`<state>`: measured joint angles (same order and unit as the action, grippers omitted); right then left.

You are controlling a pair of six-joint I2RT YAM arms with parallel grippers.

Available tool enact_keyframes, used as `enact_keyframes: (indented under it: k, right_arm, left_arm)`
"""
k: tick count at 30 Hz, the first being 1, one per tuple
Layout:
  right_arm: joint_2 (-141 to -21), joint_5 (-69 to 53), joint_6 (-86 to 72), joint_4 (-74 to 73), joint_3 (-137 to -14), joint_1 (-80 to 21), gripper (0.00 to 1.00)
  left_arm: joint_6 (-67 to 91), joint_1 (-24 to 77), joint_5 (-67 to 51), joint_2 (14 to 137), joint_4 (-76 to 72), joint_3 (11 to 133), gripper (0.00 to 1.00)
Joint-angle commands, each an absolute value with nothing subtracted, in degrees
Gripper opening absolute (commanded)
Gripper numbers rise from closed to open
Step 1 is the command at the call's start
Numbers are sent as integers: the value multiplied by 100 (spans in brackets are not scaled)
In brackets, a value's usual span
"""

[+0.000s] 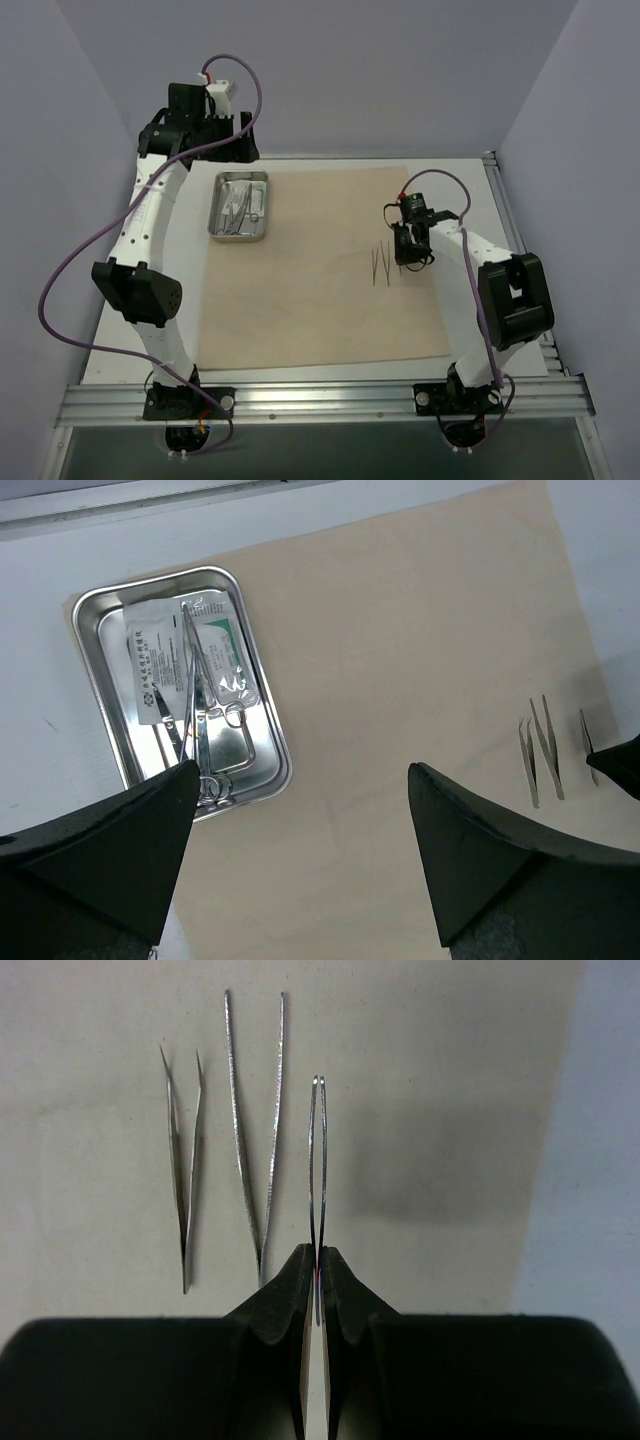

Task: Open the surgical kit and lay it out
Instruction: Place the medical item in the surgical kit.

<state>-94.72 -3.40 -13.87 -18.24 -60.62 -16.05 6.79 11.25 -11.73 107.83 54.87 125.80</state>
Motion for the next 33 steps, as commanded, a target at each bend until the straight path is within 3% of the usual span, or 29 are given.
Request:
enact_keyframes:
  k: [1,18,33]
  right_arm:
    - [-9659,-237,-1213,-1837,-5968,-1564,0]
    - [-9976,-53,-1257,-1503,-5819,-1556,0]
    - [-9616,-26,-1362,-1722,-5959,-1556,18]
  left_arm:
    - [642,1072,-1116,10494,5440,12604,94]
    - [659,1055,-1160,10556,5432,12630,94]
    - [650,1055,-1187,10564,5432,12621,94]
